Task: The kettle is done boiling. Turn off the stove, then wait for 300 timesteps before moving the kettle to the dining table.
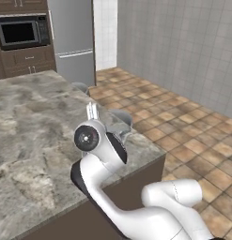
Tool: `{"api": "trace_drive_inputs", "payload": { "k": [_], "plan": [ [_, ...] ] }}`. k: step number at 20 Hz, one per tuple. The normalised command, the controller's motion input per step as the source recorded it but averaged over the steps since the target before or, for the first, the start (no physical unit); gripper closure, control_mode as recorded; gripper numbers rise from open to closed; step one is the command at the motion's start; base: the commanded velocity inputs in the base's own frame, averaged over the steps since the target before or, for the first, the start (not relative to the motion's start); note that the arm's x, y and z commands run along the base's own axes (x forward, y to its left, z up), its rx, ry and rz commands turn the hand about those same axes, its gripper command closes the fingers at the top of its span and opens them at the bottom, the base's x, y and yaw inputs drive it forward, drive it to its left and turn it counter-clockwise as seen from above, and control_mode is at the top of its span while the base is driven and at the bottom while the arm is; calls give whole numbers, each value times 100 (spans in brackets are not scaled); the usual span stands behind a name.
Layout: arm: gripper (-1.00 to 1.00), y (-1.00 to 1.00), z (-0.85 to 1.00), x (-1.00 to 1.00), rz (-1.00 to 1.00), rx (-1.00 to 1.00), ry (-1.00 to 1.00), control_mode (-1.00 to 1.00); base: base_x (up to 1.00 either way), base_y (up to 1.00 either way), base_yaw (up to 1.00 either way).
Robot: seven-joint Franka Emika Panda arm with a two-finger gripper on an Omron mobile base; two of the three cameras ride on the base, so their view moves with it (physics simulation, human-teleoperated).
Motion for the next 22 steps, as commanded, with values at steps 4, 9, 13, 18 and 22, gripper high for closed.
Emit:
{"api": "trace_drive_inputs", "payload": {
  "k": [4,9,13,18,22],
  "plan": [
    [100,0,-3,19,0,0,0,-100,0,0,0],
    [100,0,-7,24,0,0,-3,-100,0,0,0],
    [100,0,-6,31,0,0,-4,-100,0,0,0],
    [100,0,-5,31,-1,0,-7,-100,0,0,0],
    [100,0,-3,30,0,0,-2,-100,0,0,0]
  ]
}}
